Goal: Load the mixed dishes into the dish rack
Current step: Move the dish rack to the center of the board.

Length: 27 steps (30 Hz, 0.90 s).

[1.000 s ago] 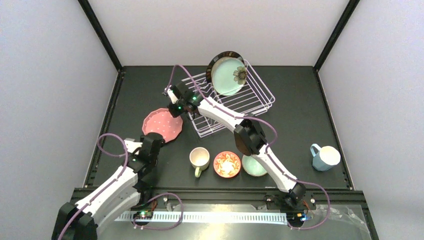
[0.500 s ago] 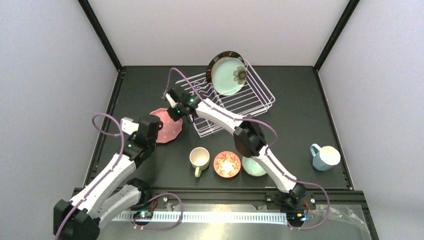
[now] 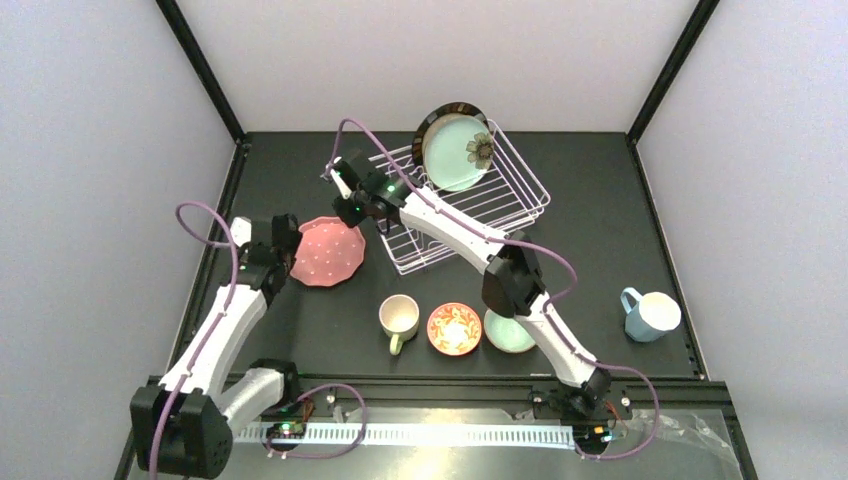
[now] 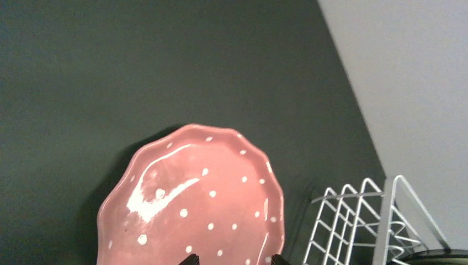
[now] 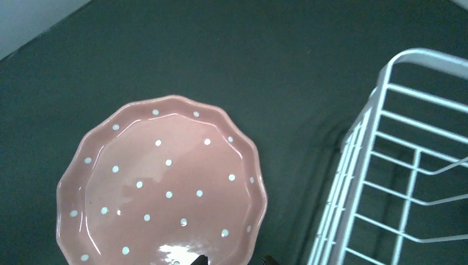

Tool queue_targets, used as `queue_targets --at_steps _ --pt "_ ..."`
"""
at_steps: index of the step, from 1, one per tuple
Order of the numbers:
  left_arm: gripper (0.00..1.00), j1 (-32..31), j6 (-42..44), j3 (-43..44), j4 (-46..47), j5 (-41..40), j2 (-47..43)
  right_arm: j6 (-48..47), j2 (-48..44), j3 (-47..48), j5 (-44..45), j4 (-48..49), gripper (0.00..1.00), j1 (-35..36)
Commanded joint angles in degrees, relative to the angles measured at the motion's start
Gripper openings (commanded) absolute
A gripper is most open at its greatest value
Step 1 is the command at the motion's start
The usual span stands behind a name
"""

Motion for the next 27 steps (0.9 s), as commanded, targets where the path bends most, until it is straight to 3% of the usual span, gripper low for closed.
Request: queue_targets --at_steps 1,9,27 --pt "0.76 4.95 4.59 -0.78 -1.17 14.51 3.43 -1.7 -2.88 1.99 3.5 -1.53 0.57 -0.47" --pt "0.79 10.77 8.13 0.16 0.78 23.77 11.79 -2.39 -2.93 1.35 4.93 -2.03 0.62 -2.82" --pt "0.84 18.45 15.08 0.9 -5.49 28.49 14.5 -3.09 -1.59 0.0 5.51 -2.2 0.64 -4.64"
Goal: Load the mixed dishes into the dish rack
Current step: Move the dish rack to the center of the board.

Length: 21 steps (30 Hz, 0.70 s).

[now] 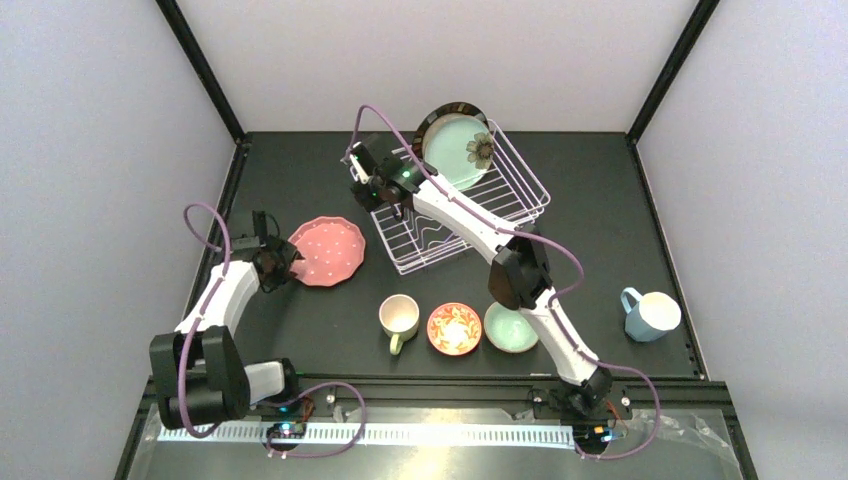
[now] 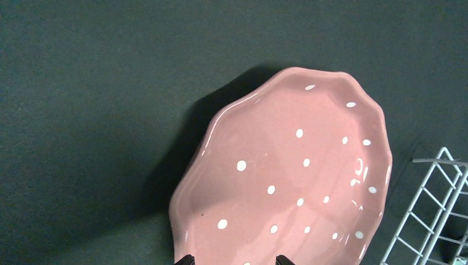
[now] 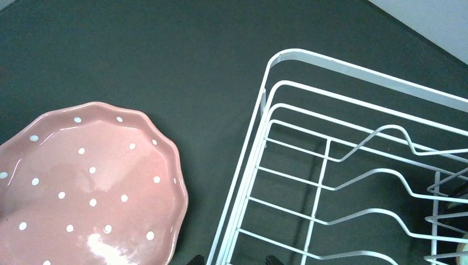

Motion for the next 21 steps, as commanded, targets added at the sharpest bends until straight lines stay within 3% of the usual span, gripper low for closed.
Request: queue_targets --at_steps 1,21 --pt "0.84 1.42 2.99 1.11 -3.36 2.15 -0.44 -0.45 -0.29 -0.25 1.29 -0.91 0.64 0.1" --pt "0.84 3.84 4.63 -3.76 -2.95 3.72 -2.32 1.17 3.51 -1.48 -3.17 -3.07 0.65 0.17"
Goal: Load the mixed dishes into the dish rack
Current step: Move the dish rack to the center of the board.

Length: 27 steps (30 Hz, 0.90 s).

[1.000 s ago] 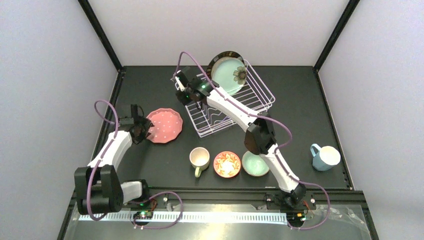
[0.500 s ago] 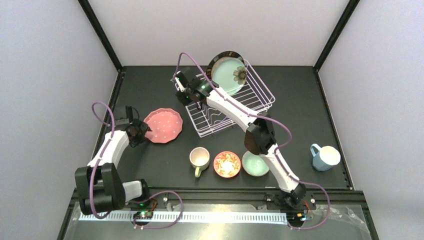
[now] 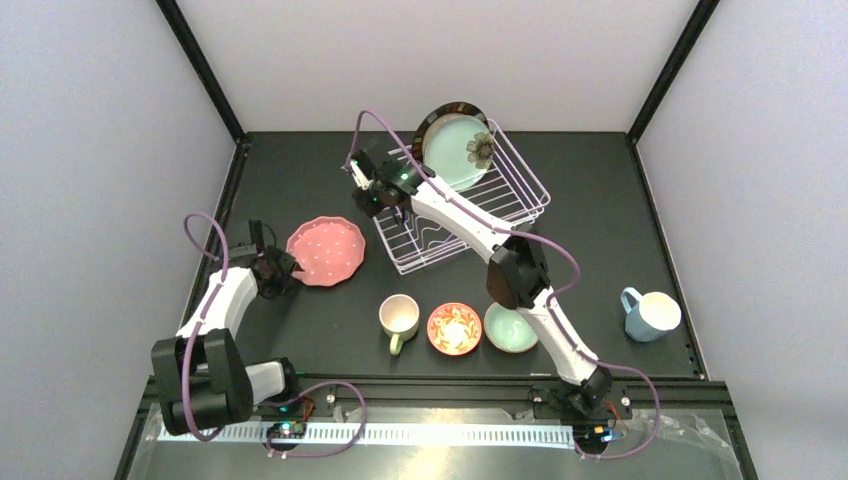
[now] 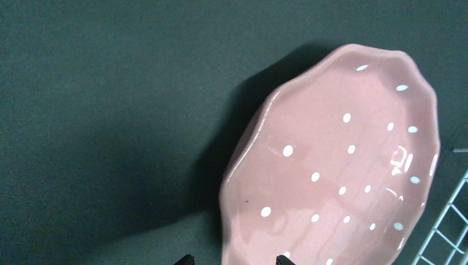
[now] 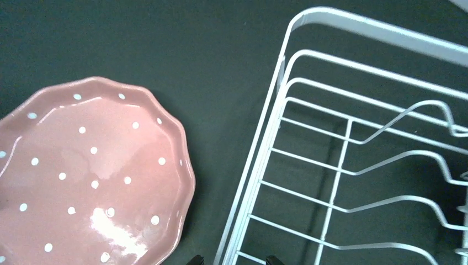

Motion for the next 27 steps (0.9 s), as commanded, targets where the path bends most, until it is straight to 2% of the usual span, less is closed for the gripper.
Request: queue_targets --at_steps 1,4,6,7,11,13,22,27 --pt "0.84 1.07 1.54 -1.35 -0.37 1.49 -1.02 0.81 3.31 -0.87 -1.42 -1.51 0.65 0.06" --pt "0.84 1.33 1.56 -2.11 0.15 1.87 -0.98 1.03 4.52 -0.8 -1.59 -1.49 0.64 0.05" --pt "0.84 1.36 1.62 -2.35 0.47 2.03 -0.72 1.15 5.45 -0.24 -1.54 -1.42 0.59 0.06" --pt "0.84 1.39 1.68 -2.39 0.57 2.07 -0.58 1.2 5.98 0.12 -1.37 -1.41 0.51 0.05" --pt "0.84 1.77 2.06 -2.28 0.32 2.24 -0.16 2.19 8.41 3.2 -0.36 -1.65 0.08 0.11" --pt "0.84 2.11 2.33 -2.28 0.24 2.27 -0.25 2.57 9.6 4.8 0.19 -1.62 0.01 0.1" --pt "0.84 2.73 2.9 -2.27 0.84 2.2 -0.48 6.75 11.4 7.74 0.52 1.2 0.0 -1.23" --pt "0.84 2.85 3.24 -2.09 1.13 2.2 -0.2 7.16 10.56 5.75 1.06 0.11 0.0 -1.21"
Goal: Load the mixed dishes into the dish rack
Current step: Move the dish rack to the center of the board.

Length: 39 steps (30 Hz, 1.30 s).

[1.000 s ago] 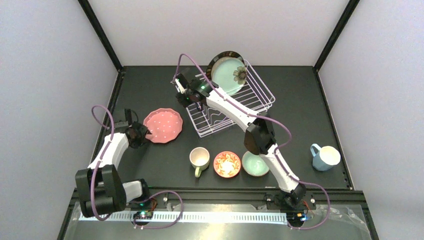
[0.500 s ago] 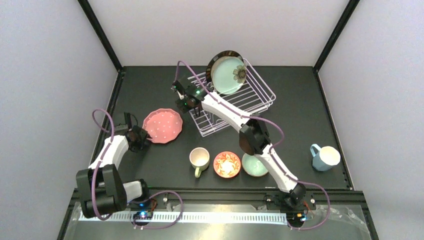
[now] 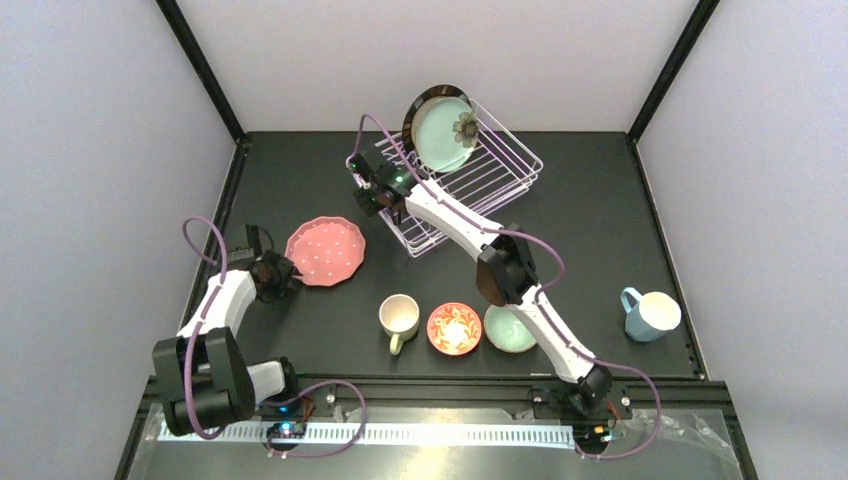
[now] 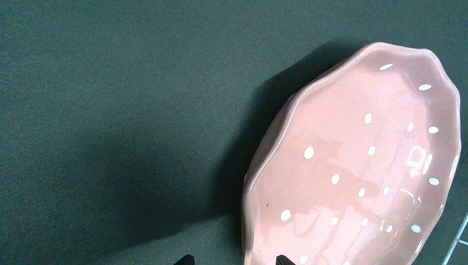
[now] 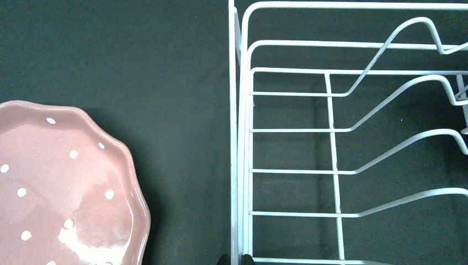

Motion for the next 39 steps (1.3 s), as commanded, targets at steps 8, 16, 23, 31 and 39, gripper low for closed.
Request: queue_targets --at_steps 8,16,23,31,39 --pt "0.84 0.53 1.15 -0.03 1.36 2.17 0.22 5.84 -6.2 -15.5 3.87 3.86 0.0 -0.98" --pt "0.84 0.54 1.43 -1.81 2.33 3.11 -0.85 13.88 -12.67 -24.71 9.35 7.64 0.0 -2.59" --pt "0.84 0.62 1.83 -1.91 2.07 3.7 -2.22 28.78 -14.35 -28.67 12.92 8.93 0.0 -2.59" --pt "0.84 0.55 2.72 -1.93 1.61 4.4 -2.67 46.13 -14.63 -26.87 19.94 4.35 0.0 -2.65" --pt "0.84 0.57 2.33 -2.33 3.04 4.67 -2.1 48.55 -11.46 -24.34 22.93 0.62 0.0 -4.69"
